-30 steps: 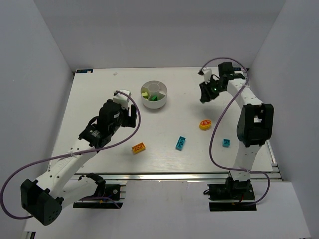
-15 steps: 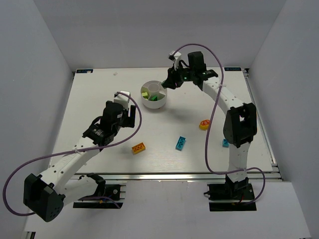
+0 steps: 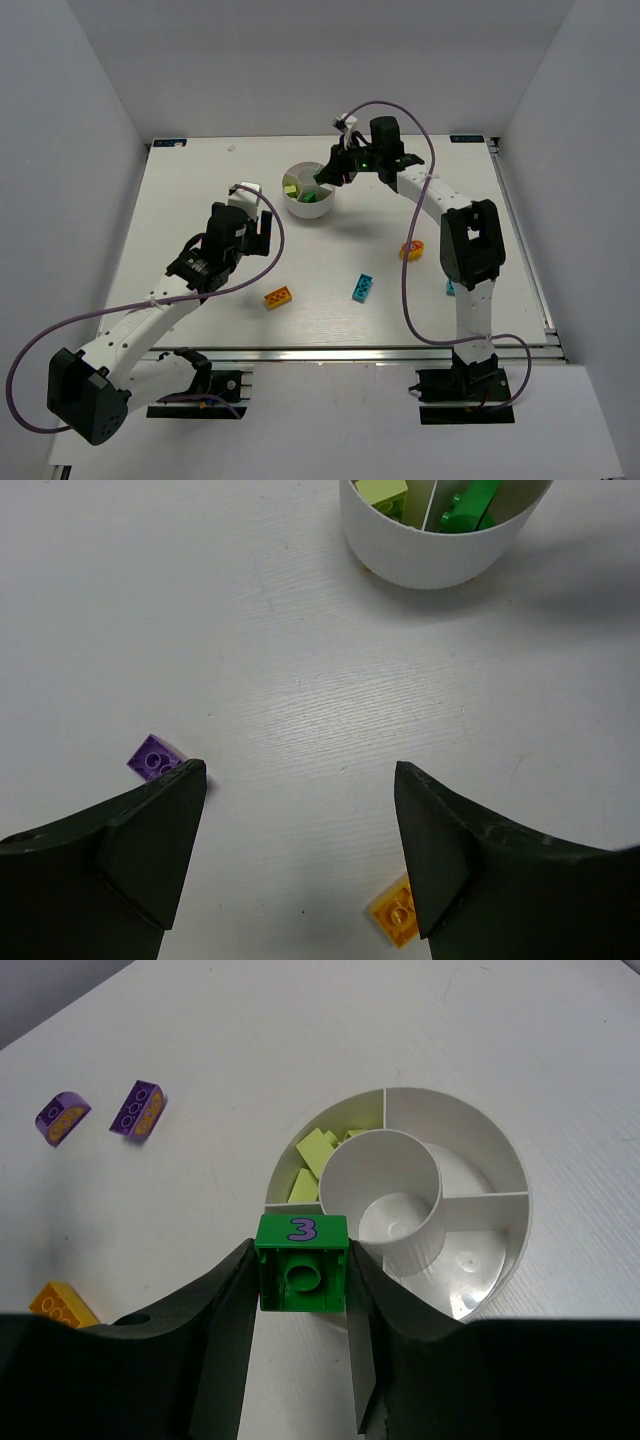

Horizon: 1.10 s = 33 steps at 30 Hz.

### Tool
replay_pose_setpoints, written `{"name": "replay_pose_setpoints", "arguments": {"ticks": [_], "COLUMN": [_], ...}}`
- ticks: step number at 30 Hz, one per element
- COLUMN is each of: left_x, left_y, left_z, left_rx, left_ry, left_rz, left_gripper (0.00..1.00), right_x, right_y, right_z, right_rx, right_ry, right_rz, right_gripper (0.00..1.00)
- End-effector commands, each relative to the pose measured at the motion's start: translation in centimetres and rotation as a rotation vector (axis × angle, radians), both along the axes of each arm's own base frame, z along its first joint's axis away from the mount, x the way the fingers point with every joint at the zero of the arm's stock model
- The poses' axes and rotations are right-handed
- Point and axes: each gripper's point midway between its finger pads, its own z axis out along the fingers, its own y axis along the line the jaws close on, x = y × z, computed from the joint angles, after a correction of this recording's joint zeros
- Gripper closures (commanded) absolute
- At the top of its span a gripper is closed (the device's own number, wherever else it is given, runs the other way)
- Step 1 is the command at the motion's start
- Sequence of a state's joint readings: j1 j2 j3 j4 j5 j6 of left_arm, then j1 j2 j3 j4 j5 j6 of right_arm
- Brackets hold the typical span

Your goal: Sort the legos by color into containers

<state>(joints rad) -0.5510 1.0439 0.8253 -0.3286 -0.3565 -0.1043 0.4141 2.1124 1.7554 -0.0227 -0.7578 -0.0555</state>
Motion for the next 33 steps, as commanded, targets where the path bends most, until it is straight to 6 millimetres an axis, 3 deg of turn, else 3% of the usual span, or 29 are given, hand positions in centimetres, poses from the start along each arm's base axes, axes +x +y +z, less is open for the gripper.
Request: {"name": "replay_pose_setpoints", "arguments": {"ticks": [1, 12, 18, 33], "left_x": [0.2, 0.2, 0.2, 0.2], "left_y": [0.3, 0.2, 0.1, 0.1], "left_z": [0.1, 0.2, 0.1, 0.1], "left_rx": [0.002, 0.000, -0.002, -0.003], "left_ry": [-0.013, -0.012, -0.011, -0.009], "left_rz": [0.012, 0.006, 0.004, 0.003], "left_gripper": [0.14, 0.14, 0.14, 0.14], "right_x": [0.3, 0.2, 0.6, 0.8], "right_y": [0.8, 0.6, 0.6, 0.4], "right_z": [0.3, -2.7, -3.2, -4.8], "right_rx": [0.032, 0.009, 0.010, -0.020], "right_ry": [-0.046, -0.011, -0.002, 0.011], "right_rz": [0.017, 0.001, -0.015, -0.035], "right_gripper": [0.84, 0.80, 0.78, 0.43]}}
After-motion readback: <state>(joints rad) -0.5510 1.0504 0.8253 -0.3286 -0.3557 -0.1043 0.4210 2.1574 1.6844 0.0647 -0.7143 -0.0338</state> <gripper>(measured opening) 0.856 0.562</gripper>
